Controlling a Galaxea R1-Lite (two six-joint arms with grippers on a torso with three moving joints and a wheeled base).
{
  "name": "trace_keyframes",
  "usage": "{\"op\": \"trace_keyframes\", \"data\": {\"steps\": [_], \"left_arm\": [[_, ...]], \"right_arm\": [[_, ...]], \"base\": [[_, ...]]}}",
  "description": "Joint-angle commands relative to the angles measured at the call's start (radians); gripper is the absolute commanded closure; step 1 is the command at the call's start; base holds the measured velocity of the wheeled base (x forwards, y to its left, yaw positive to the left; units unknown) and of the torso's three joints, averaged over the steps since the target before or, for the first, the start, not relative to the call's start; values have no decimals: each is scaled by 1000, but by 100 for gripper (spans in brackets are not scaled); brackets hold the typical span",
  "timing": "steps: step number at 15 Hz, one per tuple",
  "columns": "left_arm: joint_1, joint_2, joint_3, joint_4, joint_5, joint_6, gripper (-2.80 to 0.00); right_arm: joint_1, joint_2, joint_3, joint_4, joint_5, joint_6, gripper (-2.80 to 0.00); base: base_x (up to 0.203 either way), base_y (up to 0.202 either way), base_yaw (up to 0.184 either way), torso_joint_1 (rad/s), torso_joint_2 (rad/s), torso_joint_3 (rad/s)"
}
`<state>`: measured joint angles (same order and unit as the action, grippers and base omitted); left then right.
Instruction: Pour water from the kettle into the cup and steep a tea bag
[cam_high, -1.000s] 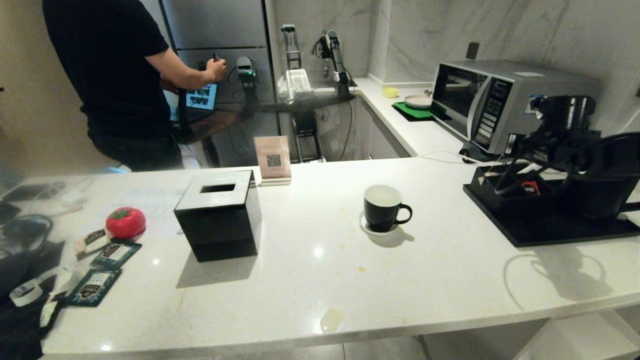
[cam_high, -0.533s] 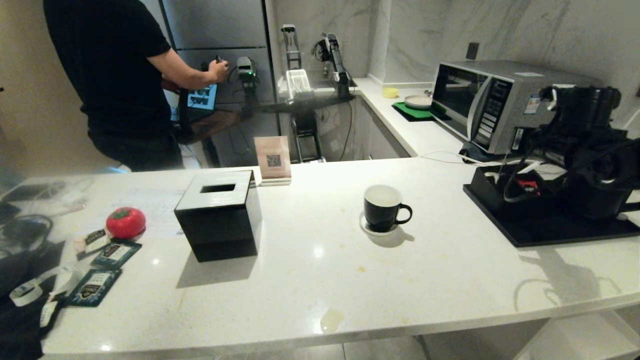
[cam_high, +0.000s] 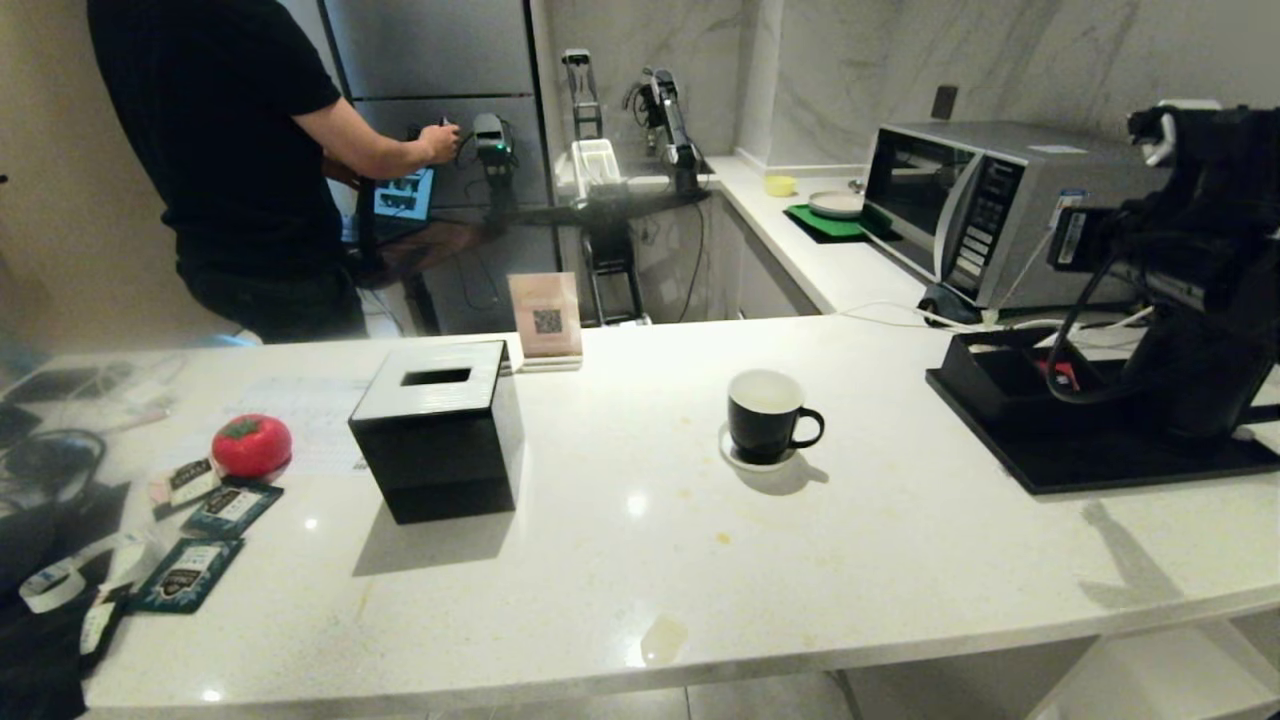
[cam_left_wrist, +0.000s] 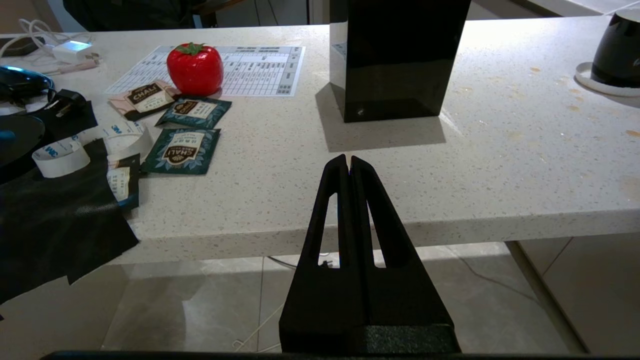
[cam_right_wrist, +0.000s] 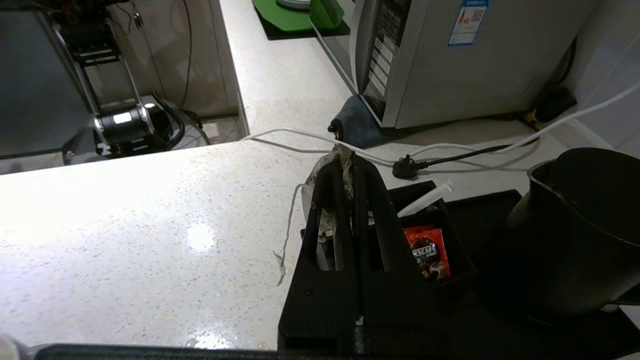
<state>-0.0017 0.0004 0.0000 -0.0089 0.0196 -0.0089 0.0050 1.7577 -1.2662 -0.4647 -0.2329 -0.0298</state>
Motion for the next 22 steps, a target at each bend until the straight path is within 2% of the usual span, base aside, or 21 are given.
{"op": "trace_keyframes", "data": {"steps": [1, 3, 6, 9, 22], "left_arm": [[0, 0, 0, 0, 0, 0, 0], [0, 0, 0, 0, 0, 0, 0], [0, 0, 0, 0, 0, 0, 0], [0, 0, 0, 0, 0, 0, 0], [0, 0, 0, 0, 0, 0, 0]], "right_arm": [[13, -63, 38, -3, 3, 4, 0], [22, -97, 59, -3, 22, 5, 0], [29, -131, 66, -3, 109, 4, 0], [31, -154, 82, -2, 146, 7, 0], [141, -187, 70, 0, 155, 8, 0]], "base": [[0, 0, 0, 0, 0, 0], [0, 0, 0, 0, 0, 0], [0, 0, 0, 0, 0, 0], [0, 0, 0, 0, 0, 0], [0, 0, 0, 0, 0, 0]]}}
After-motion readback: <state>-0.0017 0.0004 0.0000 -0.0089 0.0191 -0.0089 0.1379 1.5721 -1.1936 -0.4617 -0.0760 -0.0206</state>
